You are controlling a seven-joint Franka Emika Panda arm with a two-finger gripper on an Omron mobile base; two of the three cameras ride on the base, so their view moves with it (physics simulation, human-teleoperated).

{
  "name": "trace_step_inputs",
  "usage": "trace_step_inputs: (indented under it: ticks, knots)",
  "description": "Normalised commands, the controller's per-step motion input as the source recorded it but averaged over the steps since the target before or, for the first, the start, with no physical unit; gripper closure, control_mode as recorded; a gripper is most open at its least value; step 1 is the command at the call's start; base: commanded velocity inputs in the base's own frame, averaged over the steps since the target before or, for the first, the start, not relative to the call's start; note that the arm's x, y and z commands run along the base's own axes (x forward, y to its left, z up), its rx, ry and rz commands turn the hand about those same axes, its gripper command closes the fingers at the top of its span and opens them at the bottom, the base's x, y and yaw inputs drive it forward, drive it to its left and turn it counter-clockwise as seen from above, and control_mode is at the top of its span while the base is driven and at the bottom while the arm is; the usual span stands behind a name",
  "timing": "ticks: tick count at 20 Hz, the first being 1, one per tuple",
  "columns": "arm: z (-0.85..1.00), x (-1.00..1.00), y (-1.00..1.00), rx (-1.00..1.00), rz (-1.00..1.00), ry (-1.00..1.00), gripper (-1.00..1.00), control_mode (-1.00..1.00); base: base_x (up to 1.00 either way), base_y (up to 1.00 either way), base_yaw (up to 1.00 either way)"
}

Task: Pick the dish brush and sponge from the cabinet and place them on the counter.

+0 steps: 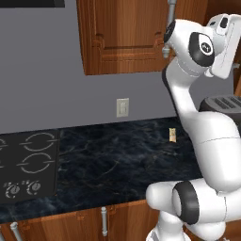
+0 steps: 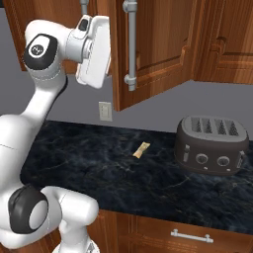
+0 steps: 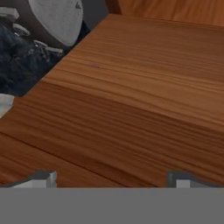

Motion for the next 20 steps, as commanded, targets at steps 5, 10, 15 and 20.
trace_step_inputs:
  ticks: [5, 10, 15, 20]
  knots:
    - [0.00, -0.01, -0.46, -0.04, -0.09, 0.03, -1.00, -1.00, 0.00, 0.00, 0.00]
    - [0.00, -0.11, -0.58, -0.03, -0.08, 0.00, -1.00, -1.00, 0.00, 0.00, 0.00]
    - [0.00, -0.02, -0.52, 0.00, -0.03, 0.00, -1.00, -1.00, 0.00, 0.00, 0.00]
    - [0.00, -0.02, -0.49, 0.00, 0.00, 0.00, -1.00, -1.00, 0.00, 0.00, 0.00]
